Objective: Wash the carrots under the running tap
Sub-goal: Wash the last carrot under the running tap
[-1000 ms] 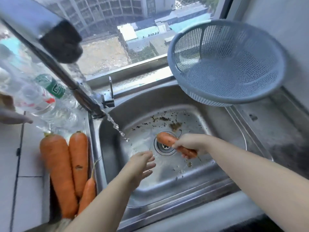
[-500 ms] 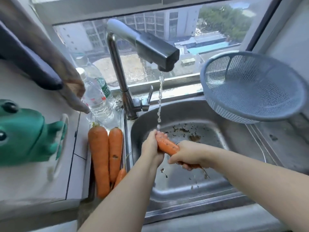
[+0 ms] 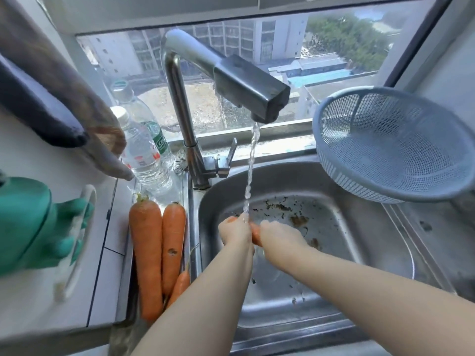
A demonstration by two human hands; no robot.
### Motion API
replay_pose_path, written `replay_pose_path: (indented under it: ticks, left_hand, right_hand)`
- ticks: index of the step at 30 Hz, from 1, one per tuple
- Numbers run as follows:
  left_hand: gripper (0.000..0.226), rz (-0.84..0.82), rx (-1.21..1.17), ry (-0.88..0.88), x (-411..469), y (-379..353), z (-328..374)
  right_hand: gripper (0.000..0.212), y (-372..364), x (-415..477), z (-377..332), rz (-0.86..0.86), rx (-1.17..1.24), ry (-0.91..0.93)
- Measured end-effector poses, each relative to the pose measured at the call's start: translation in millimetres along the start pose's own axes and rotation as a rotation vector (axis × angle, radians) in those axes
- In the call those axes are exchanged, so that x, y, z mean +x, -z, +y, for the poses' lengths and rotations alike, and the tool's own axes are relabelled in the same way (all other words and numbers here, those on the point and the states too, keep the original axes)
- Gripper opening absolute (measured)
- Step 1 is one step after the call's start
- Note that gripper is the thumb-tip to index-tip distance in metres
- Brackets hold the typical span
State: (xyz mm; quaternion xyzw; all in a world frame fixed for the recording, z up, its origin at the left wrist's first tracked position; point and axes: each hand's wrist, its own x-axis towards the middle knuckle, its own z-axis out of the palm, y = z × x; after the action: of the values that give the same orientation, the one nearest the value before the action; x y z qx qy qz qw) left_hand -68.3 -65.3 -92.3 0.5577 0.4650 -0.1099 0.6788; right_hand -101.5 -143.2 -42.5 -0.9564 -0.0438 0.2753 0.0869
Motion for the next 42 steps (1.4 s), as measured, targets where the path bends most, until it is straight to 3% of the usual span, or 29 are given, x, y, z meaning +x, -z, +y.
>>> replay_pose_path:
  ticks: [3, 5, 8, 9, 11, 14, 17, 20, 25, 27, 29, 32, 36, 38, 40, 42]
  left_hand:
    - [0.007, 0.072, 0.036, 0.034, 6.6, 3.1, -7.4]
    - [0.022, 0.058, -0.016, 0.115, 12.8, 9.4, -12.1]
    - [0.011, 0.02, -0.141, 0.211, 14.9, 18.7, -11.4]
    - [0.011, -0.014, -0.188, 0.234, 18.1, 20.3, -11.0]
    - [0.015, -0.114, -0.291, 0.284, 22.3, 20.7, -7.5]
    - [0.023, -0.288, -0.457, 0.358, 22.1, 20.7, -2.2]
    - [0.028, -0.43, -0.58, 0.392, 14.3, 22.9, -0.5]
    - [0.028, -0.399, -0.471, 0.393, 12.5, 17.9, 0.3]
    - [0.019, -0.188, -0.239, 0.241, 17.5, 6.8, 2.6]
    - [0.009, -0.114, -0.066, 0.107, 19.3, 8.7, -3.2]
    - [0.01, -0.075, 0.116, -0.047, 23.1, 14.3, -9.0]
    - [0.022, -0.106, 0.522, -0.311, 21.5, 30.1, -9.1]
    - [0.039, -0.325, 0.921, -0.502, 0.5, 47.6, -5.8]
    - [0.045, -0.464, 0.931, -0.489, -9.5, 52.7, -7.4]
    - [0.044, -0.587, 0.794, -0.391, -13.7, 55.6, -11.8]
    - [0.044, -0.623, 0.685, -0.287, -14.4, 57.2, -14.0]
  right_hand:
    - [0.032, -4.2, 0.3, -6.4, 0.023, -0.154, 0.074]
    - [0.032, -4.3, 2.4, -9.4, -0.055, -0.15, 0.082]
    - [0.01, 5.2, 5.9, -11.4, -0.229, -0.064, 0.127]
    - [0.008, 6.9, 8.5, -9.6, -0.293, 0.035, 0.101]
    - [0.007, 6.5, 10.4, -4.7, -0.457, 0.533, -0.09]
    - [0.024, 1.0, 12.8, 8.3, -0.734, 1.161, -0.295]
    - [0.027, 0.4, 13.3, 15.2, -0.842, 1.421, -0.334]
    - [0.026, 2.4, 12.6, 15.1, -0.725, 1.18, -0.322]
    - [0.016, -3.2, 17.8, 2.4, -0.219, 0.25, -0.109]
    - [0.008, -5.3, 17.0, -1.3, -0.104, 0.03, -0.029]
    - [0.025, -4.6, 17.2, 0.6, -0.057, -0.067, 0.016]
    - [0.027, 8.8, 22.2, 12.2, 0.002, -0.169, 0.155]
    - [0.048, 33.6, 31.2, 31.0, -0.085, -0.271, 0.25]
    - [0.056, 38.6, 35.9, 34.5, -0.046, -0.344, 0.284]
    - [0.065, 40.0, 40.4, 34.4, 0.028, -0.386, 0.311]
    - [0.065, 36.2, 45.2, 34.3, 0.121, -0.386, 0.332]
